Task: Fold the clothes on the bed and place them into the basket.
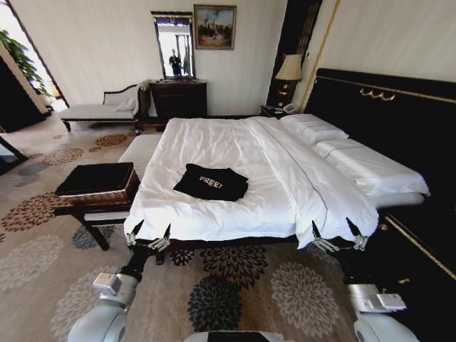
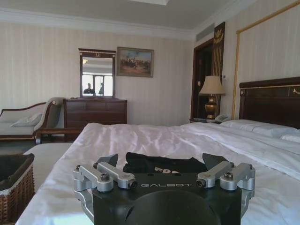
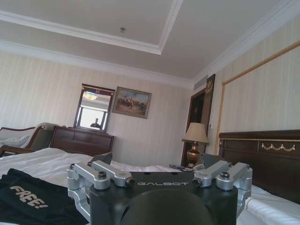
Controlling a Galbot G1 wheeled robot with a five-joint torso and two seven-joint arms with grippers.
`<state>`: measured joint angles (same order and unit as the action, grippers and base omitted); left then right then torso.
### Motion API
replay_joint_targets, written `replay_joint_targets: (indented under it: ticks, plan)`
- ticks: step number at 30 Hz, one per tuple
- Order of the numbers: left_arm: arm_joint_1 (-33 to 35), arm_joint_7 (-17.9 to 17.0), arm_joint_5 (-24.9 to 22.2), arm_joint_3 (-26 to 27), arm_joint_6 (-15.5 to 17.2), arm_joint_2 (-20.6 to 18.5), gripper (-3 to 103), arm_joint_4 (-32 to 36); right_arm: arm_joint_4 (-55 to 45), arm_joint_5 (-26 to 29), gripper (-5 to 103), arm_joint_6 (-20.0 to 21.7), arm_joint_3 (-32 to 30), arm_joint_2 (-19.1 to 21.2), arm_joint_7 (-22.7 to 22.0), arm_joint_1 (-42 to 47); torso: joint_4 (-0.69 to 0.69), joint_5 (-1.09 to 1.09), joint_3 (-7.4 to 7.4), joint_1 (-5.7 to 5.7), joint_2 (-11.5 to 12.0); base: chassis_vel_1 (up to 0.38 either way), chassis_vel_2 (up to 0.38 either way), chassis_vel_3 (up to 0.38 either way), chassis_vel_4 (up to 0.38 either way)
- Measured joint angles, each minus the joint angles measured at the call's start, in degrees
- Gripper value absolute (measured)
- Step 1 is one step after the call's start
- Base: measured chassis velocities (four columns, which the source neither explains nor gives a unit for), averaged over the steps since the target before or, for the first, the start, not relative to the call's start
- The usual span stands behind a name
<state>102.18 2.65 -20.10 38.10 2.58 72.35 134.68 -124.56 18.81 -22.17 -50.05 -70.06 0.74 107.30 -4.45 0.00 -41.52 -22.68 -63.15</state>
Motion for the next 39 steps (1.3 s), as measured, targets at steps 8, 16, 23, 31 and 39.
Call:
replay_joint_targets:
  ticks: [8,16,23,31,39]
  plan:
    - [-2.4,0.1,-3.2,-0.2,-0.9,-2.9,100,0.3,-1.3,4.5,100,2.3,0.6,-2.2,-3.3,0.8,-0.04,-0.02,0.00,-0.01,0.0,0.000,0.000,0.000,0.000]
    - [5.2,1.7,0.1,1.1,-4.4,5.8,100,2.1,0.5,1.5,100,0.9,4.9,-4.5,-3.5,-3.5,0.01,0.01,-0.01,-0.01,0.0,0.000,0.000,0.000,0.000]
    - [8.9,2.9,3.0,2.7,-7.1,9.7,100,2.5,2.1,-0.8,100,-1.5,6.5,-5.1,-3.1,-5.7,-0.03,0.00,0.00,0.00,0.0,0.000,0.000,0.000,0.000]
    - [8.8,3.6,2.7,2.4,-8.4,13.3,100,2.9,3.3,1.9,100,-0.8,8.0,-3.9,-3.6,-6.9,-0.02,0.00,-0.01,0.00,0.0,-0.082,0.072,0.045,-0.069]
    - [7.4,3.5,-0.6,4.5,-8.2,12.5,100,2.8,2.8,7.1,100,1.5,7.6,-3.5,-4.8,-7.5,-0.02,-0.01,-0.01,-0.03,0.0,-0.110,0.103,0.094,-0.104]
